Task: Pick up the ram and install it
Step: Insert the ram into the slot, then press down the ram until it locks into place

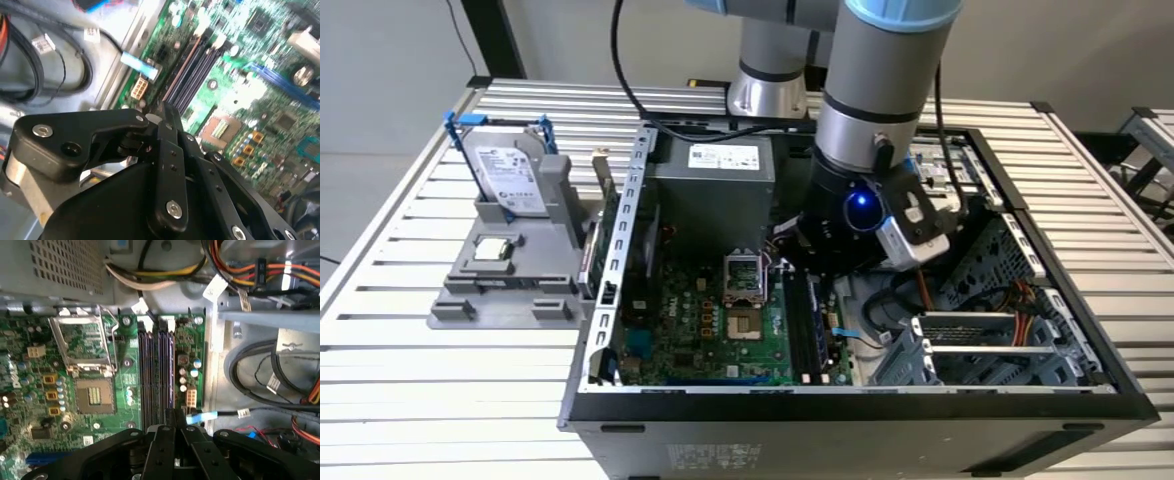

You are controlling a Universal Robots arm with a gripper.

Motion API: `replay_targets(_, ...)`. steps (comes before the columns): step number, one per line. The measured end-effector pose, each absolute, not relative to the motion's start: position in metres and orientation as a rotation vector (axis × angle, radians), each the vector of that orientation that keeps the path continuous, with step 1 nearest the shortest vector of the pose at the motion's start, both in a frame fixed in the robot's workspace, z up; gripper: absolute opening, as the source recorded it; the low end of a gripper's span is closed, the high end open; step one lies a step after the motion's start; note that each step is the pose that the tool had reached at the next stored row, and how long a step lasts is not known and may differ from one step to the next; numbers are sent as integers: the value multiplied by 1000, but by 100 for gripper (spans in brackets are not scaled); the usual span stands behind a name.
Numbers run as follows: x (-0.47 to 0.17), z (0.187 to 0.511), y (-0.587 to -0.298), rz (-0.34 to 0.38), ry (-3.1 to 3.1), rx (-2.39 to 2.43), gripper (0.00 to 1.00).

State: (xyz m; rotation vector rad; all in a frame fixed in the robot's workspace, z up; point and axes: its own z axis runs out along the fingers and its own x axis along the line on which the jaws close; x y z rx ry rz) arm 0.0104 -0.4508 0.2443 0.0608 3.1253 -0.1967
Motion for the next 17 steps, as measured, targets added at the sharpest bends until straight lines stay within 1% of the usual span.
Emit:
replay_targets(11, 14, 244, -451, 111, 3159, 56, 0)
replay_targets(12, 14, 245, -451, 123, 3157, 55, 0)
replay_targets(17, 14, 245, -451, 123, 3112, 20, 0)
